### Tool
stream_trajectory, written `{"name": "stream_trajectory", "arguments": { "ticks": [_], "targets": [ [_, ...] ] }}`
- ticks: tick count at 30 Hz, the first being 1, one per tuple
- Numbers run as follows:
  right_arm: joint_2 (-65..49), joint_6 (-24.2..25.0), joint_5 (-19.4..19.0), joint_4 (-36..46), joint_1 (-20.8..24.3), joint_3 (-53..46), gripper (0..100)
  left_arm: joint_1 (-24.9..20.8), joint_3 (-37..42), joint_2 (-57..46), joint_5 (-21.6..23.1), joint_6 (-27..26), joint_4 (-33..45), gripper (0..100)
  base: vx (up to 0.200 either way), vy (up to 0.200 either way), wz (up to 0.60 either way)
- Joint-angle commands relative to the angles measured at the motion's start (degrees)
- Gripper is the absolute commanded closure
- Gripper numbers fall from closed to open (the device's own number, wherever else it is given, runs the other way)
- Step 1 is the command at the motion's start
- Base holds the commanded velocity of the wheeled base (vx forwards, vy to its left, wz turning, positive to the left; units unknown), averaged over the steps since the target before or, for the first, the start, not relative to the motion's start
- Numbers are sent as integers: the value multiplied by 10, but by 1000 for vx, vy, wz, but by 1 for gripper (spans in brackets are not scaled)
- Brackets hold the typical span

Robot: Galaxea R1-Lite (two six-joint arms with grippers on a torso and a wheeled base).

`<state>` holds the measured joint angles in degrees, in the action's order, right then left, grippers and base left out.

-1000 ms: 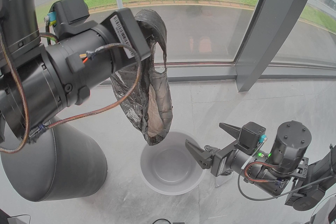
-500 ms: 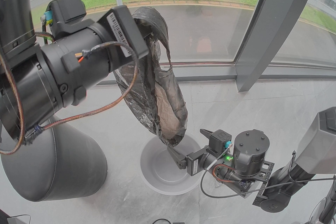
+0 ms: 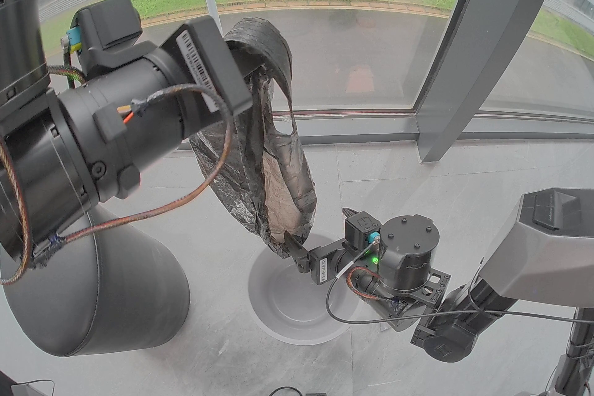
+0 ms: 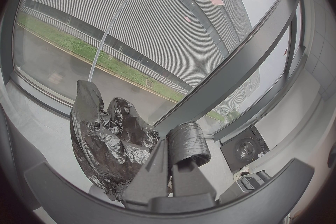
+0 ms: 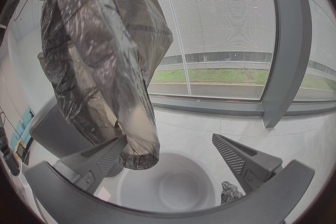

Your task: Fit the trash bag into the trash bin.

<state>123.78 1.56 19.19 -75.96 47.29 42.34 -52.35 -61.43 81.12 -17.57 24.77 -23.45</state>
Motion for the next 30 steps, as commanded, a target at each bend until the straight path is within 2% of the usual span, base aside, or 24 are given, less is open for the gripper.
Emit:
{"name": "stream_trajectory", "arguments": {
  "ticks": [1,14,15,24,30],
  "targets": [
    [27,0,2,-1,0,19,0,-2,10,-12,0,0,0,100,0,0,0],
    [34,-2,1,-2,0,29,0,-2,27,-27,0,0,1,100,0,0,0],
    [34,-2,1,-2,0,29,100,-2,27,-27,0,-1,1,100,0,0,0],
    [31,-1,2,-2,3,21,100,1,37,-25,0,-2,0,100,0,0,0],
    [-35,-2,-6,2,6,-55,100,24,76,-37,0,-5,0,100,0,0,0]
  ]
}}
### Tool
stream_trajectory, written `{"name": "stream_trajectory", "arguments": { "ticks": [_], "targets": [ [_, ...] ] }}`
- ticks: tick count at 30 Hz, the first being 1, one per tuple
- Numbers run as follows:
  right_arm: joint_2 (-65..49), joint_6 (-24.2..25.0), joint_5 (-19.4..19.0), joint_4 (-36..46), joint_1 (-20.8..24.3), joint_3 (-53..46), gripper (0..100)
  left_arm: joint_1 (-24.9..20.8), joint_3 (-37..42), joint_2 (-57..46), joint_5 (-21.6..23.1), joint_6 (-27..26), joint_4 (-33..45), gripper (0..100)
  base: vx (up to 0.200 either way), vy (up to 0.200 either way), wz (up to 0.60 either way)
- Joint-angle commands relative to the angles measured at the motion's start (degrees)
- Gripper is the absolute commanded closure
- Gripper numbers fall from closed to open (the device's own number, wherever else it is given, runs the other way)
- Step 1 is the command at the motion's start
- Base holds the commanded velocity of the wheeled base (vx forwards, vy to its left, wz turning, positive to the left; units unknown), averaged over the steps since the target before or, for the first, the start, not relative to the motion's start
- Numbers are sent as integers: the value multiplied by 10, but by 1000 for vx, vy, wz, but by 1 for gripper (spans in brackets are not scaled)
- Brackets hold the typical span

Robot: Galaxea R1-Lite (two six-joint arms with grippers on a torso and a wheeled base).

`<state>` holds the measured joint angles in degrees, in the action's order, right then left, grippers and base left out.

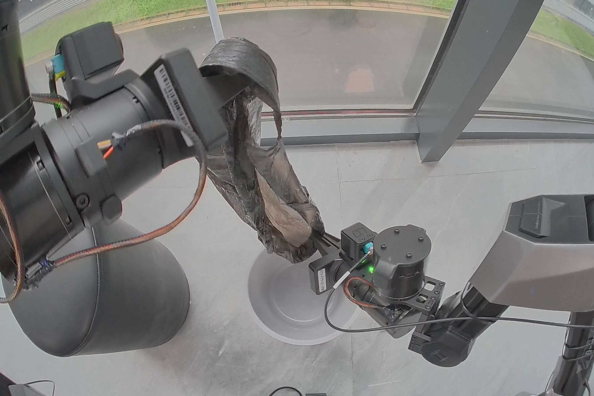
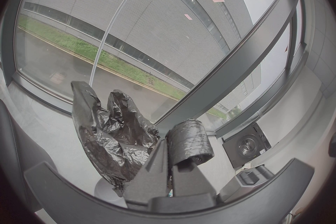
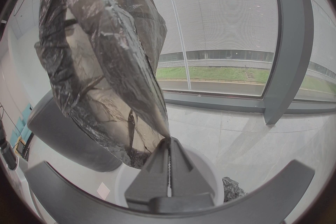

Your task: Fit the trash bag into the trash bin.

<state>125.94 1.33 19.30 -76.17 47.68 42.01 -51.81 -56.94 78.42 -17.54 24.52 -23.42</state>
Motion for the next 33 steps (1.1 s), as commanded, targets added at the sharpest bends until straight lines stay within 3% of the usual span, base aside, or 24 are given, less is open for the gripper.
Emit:
{"name": "stream_trajectory", "arguments": {
  "ticks": [1,6,7,8,9,12,15,16,17,18,19,20,21,22,26,29,32,33],
  "targets": [
    [-76,1,-9,8,2,-68,100,23,46,-15,0,-2,0,100,0,0,0],
    [-134,2,-29,20,2,-112,100,25,101,-44,1,-2,0,100,0,0,0],
    [-196,6,-71,81,0,-126,100,27,149,-78,28,-3,0,100,0,0,0],
    [-196,6,-71,81,0,-126,100,27,149,-78,28,-3,0,100,0,0,0],
    [-240,20,-105,163,-1,-116,100,28,182,-104,43,-3,5,100,0,0,0],
    [-290,49,-156,296,-3,-75,100,28,200,-127,49,-3,34,100,0,0,0],
    [-328,104,-229,515,-20,19,100,28,206,-145,54,-3,85,100,0,0,0],
    [-329,109,-233,526,-21,25,100,28,206,-146,54,-3,87,100,0,0,0],
    [-332,156,-296,669,-36,99,100,28,208,-156,66,1,111,100,0,0,0],
    [-330,177,-327,734,-42,135,100,28,209,-159,77,2,120,100,0,0,0],
    [-330,177,-327,734,-42,135,100,28,209,-159,77,2,120,100,0,0,0],
    [-328,201,-371,826,-44,185,100,28,214,-165,103,11,127,100,0,0,0],
    [-328,201,-371,826,-44,185,100,28,214,-165,103,11,127,100,0,0,0],
    [-329,207,-391,868,-44,210,100,30,221,-171,137,29,128,100,0,0,0],
    [-334,209,-398,910,-39,219,100,46,234,-169,206,57,125,100,0,0,0],
    [-337,208,-398,1000,-26,242,100,94,239,-143,271,57,116,100,0,0,0],
    [-334,202,-398,1067,-25,260,100,125,241,-123,306,58,98,100,0,0,0],
    [-330,197,-398,1124,-25,276,100,146,246,-107,338,58,79,100,0,0,0]
  ]
}}
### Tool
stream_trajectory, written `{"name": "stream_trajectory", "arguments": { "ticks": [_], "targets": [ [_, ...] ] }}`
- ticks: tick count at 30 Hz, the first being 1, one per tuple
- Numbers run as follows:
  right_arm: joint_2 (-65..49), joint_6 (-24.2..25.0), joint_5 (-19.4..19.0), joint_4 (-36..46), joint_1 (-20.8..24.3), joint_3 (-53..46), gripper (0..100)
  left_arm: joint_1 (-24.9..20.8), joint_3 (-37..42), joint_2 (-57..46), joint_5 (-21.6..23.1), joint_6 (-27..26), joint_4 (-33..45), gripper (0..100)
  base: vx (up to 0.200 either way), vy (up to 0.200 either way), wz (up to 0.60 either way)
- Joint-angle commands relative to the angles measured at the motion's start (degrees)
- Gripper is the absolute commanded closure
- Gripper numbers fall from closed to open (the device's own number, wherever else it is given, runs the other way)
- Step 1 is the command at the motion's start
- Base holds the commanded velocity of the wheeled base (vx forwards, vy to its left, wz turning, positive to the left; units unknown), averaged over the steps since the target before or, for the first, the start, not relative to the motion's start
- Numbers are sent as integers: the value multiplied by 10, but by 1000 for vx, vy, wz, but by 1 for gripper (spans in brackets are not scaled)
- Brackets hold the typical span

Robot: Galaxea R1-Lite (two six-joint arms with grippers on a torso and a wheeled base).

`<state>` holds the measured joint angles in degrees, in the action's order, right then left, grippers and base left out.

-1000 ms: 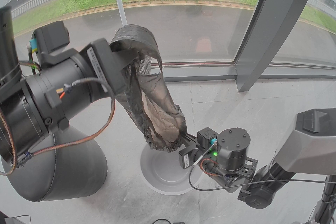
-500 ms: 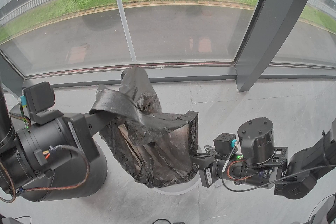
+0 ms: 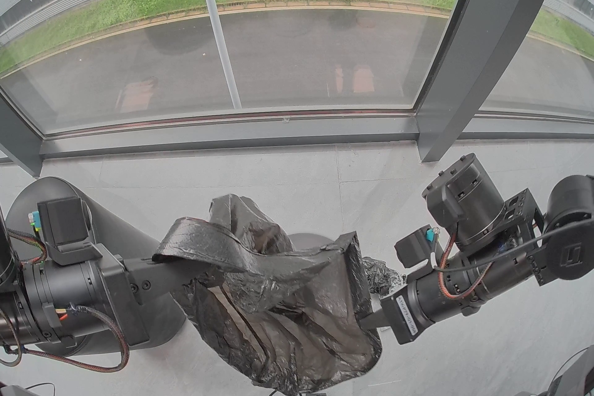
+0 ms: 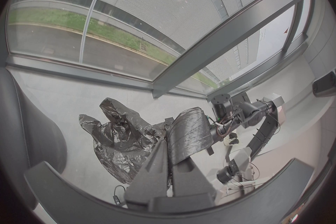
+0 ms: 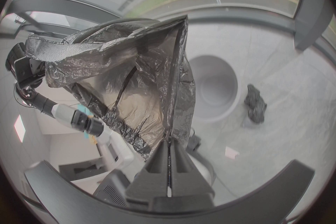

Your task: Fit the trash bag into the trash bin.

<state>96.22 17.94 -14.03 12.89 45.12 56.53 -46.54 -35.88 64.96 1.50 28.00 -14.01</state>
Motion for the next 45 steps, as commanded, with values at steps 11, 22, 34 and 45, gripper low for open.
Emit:
{"name": "stream_trajectory", "arguments": {
  "ticks": [11,22,34,45],
  "targets": [
    [11,-17,-63,292,-7,139,100,151,40,191,243,20,-139,100,0,0,0],
    [101,-41,-66,233,-21,135,100,175,37,276,244,19,-179,100,0,0,0],
    [100,-45,-101,222,-4,137,100,180,54,233,244,52,-169,100,0,0,0],
    [106,-41,-135,221,66,134,100,180,81,177,244,83,-128,100,0,0,0]
  ]
}}
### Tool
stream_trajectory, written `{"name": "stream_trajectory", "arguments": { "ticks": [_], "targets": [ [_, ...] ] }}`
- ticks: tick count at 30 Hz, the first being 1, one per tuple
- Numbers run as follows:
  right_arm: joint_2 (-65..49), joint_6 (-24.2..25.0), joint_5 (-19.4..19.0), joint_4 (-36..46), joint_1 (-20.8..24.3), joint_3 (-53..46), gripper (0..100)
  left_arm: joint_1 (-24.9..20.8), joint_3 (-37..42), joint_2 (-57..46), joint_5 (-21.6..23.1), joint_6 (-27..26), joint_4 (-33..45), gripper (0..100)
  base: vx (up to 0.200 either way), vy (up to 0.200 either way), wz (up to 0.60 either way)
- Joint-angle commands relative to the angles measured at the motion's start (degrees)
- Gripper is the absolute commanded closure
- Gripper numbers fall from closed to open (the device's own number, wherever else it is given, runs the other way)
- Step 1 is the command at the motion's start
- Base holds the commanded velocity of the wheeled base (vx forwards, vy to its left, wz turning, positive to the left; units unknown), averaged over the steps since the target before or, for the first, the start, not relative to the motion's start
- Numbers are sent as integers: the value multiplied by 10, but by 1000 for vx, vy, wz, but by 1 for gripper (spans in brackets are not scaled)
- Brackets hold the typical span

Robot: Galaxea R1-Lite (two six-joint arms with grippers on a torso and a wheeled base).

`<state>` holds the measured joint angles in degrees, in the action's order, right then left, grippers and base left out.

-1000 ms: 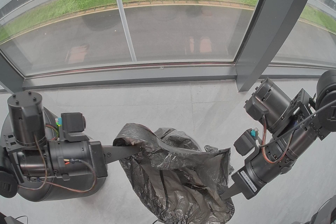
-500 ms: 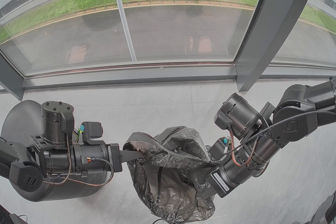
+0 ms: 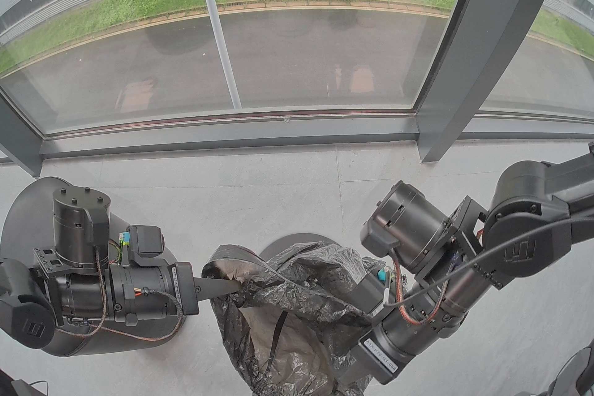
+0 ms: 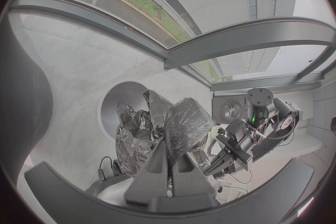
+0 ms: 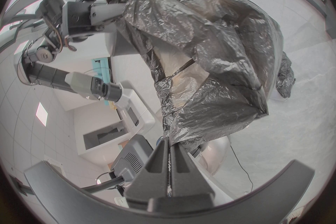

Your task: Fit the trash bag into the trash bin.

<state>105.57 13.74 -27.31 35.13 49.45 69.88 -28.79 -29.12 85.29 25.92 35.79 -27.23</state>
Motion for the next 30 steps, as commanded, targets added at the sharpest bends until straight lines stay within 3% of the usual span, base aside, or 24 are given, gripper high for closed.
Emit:
{"name": "stream_trajectory", "arguments": {
  "ticks": [1,30],
  "targets": [
    [17,1,-2,-2,22,2,100,3,15,-27,0,5,4,100,0,0,0],
    [78,3,-8,-72,44,26,100,49,27,-14,0,4,7,100,0,0,0]
  ]
}}
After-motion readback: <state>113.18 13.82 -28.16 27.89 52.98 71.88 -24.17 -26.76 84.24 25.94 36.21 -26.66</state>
